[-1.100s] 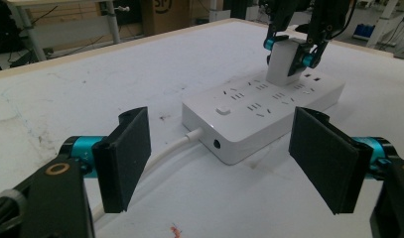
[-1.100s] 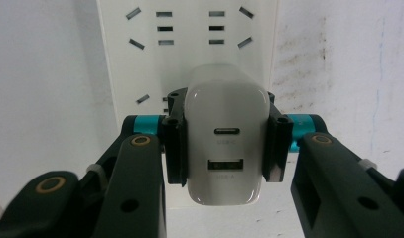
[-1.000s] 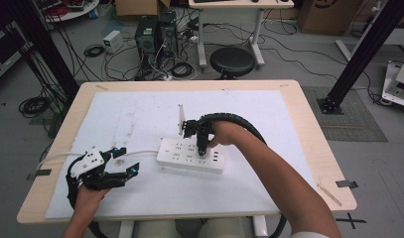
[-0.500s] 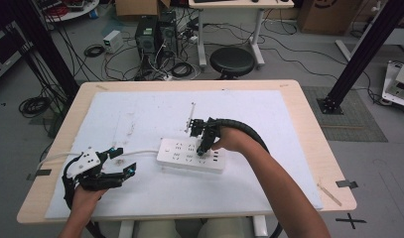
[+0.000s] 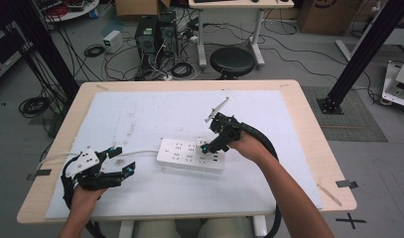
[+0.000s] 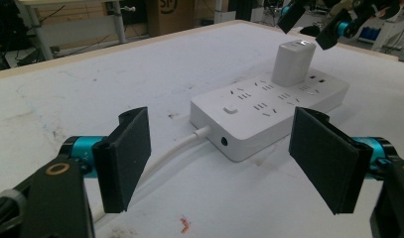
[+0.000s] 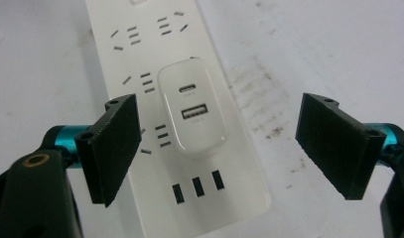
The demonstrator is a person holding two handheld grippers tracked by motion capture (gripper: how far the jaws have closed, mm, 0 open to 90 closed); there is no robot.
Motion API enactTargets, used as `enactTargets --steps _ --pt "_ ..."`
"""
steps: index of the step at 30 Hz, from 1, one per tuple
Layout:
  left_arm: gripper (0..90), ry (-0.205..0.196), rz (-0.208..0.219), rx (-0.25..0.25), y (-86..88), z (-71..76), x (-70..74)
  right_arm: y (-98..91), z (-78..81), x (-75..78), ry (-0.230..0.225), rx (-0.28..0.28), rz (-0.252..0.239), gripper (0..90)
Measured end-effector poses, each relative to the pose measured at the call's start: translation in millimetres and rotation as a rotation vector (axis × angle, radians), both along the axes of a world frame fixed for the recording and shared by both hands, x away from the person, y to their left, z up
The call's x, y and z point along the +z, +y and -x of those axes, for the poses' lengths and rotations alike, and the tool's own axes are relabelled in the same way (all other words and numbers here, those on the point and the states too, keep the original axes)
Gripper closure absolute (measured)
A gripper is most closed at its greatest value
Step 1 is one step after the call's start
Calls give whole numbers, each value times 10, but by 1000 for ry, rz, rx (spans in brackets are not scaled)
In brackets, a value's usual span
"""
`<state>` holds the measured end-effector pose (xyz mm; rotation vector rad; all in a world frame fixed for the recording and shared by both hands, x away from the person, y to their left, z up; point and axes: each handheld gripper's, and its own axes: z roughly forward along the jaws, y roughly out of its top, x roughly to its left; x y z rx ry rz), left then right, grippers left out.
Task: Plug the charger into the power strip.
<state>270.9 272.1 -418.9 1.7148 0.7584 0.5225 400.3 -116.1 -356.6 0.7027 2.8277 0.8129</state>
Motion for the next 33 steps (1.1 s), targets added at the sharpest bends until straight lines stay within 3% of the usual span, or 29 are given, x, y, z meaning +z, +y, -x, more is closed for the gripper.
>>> enactTargets --steps 8,10,18,25,33 --pt "244 -2 0 -12 -71 -15 15 -447 150 60 -59 -120 -136 183" --pt "244 -2 -1 -14 -82 -13 19 -571 189 62 -44 -130 -160 182" --pt "244 -10 -5 -22 -142 -5 45 -966 391 -36 -43 -214 -205 130" --pt "244 -13 0 -15 -172 -17 73 -1302 597 -100 -128 -308 -264 130" --pt "244 -16 25 6 -134 -45 80 -1495 772 -217 -166 -369 -317 130"
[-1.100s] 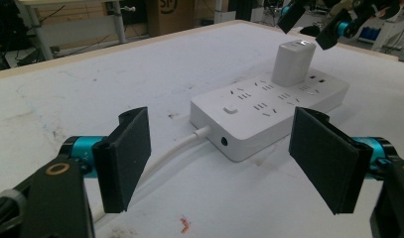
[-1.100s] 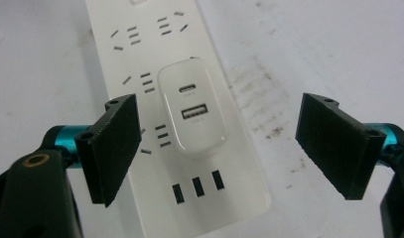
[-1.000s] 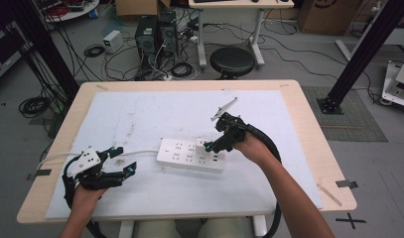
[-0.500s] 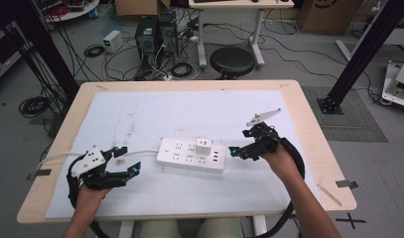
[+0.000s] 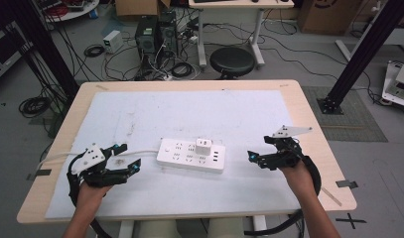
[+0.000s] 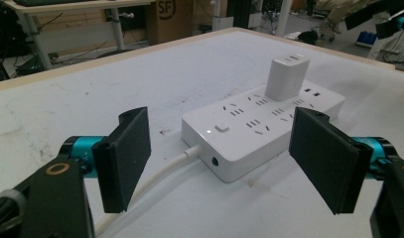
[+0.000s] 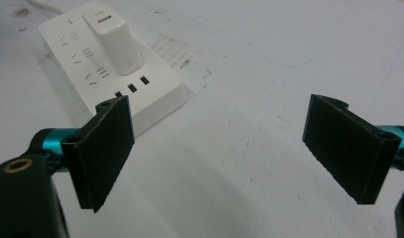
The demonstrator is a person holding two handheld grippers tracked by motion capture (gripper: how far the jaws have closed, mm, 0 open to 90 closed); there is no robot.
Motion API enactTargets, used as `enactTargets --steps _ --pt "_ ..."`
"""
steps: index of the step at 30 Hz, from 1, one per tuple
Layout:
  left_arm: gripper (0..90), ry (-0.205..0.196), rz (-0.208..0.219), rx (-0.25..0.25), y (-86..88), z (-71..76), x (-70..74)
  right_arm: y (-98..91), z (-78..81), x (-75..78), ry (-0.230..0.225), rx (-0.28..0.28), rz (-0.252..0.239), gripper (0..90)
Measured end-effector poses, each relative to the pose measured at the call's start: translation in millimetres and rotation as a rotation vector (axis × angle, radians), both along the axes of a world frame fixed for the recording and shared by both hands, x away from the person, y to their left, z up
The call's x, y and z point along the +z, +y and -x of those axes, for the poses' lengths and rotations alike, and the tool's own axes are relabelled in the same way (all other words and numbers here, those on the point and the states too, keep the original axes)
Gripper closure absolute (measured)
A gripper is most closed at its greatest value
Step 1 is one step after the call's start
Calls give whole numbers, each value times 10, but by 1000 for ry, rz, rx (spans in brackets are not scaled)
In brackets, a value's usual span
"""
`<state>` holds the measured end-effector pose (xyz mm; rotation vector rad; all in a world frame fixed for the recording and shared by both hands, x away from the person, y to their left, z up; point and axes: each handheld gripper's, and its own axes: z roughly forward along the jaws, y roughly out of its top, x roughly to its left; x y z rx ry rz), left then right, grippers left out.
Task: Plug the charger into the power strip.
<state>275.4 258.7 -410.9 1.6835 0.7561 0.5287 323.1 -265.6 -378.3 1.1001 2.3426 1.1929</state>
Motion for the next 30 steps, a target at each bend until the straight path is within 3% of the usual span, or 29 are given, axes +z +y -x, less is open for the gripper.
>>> enactTargets --steps 10,30 --pt "244 -5 -1 0 -21 19 16 -112 145 -100 -6 -60 -29 130" --pt "244 3 -7 9 -7 13 1 -131 131 -209 10 -72 -59 130"
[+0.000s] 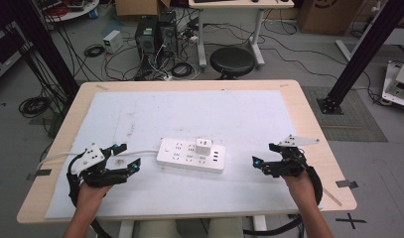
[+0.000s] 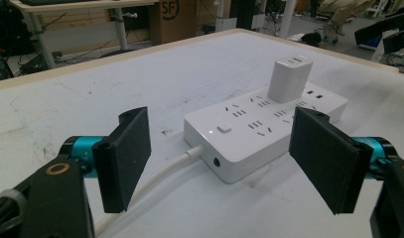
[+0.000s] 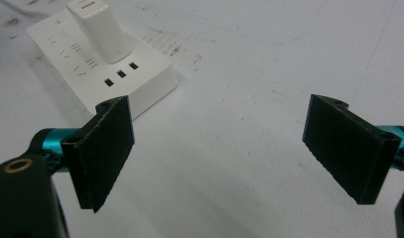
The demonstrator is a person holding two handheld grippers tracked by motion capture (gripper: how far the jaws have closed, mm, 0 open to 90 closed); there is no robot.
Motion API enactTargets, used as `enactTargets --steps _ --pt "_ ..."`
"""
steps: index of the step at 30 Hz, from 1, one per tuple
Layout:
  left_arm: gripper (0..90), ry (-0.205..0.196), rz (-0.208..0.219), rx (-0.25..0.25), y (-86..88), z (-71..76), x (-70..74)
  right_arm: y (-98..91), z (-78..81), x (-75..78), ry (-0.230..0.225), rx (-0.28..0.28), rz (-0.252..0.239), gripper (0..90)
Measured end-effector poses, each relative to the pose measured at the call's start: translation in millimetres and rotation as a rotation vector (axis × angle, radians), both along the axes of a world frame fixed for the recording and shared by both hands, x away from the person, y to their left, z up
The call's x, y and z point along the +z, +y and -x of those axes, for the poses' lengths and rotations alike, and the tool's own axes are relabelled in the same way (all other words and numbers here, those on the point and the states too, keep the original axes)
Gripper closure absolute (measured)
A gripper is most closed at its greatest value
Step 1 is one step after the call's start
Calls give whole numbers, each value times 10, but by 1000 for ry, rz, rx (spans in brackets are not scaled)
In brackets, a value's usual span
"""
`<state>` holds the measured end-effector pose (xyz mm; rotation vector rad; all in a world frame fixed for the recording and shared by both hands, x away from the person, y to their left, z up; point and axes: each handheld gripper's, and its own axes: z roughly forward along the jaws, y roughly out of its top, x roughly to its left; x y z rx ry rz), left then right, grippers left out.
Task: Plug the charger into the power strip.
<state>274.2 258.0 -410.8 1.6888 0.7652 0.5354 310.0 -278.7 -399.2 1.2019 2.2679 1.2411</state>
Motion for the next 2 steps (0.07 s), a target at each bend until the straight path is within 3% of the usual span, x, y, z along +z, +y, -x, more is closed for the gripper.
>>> enactTargets --steps 2 --pt "244 0 3 2 3 -1 -2 -2 0 -2 2 -3 -2 130"
